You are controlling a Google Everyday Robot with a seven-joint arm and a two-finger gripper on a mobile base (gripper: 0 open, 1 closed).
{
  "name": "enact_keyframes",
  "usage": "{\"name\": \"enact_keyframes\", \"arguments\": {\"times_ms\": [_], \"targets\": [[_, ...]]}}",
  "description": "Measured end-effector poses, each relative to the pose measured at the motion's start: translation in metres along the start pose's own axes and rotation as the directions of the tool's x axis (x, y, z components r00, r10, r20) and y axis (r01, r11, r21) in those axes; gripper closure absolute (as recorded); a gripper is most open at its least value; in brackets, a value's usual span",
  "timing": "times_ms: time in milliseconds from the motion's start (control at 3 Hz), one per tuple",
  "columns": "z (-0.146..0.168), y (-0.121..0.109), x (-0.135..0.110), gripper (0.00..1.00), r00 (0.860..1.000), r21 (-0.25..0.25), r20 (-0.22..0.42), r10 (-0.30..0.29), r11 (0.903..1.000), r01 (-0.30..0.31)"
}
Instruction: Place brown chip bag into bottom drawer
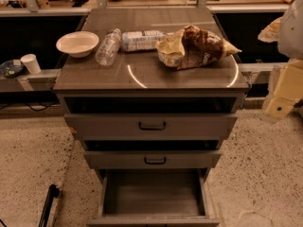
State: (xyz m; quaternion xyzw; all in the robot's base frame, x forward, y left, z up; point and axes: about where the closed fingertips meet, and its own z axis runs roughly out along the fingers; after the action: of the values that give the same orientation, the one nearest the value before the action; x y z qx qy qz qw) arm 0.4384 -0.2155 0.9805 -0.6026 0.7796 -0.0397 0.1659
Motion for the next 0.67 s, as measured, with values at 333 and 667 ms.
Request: {"name": "enact_keyframes", "arguments": {"times_ms": [333, 667], "targets": [[0.0, 0.0, 0.0, 0.0, 1.0, 0.0, 0.0, 0.0, 1.0, 0.0], [0.011, -0.031, -0.006, 0.0, 0.999, 0.015, 0.022, -0.023, 0.9996, 0.023]]}}
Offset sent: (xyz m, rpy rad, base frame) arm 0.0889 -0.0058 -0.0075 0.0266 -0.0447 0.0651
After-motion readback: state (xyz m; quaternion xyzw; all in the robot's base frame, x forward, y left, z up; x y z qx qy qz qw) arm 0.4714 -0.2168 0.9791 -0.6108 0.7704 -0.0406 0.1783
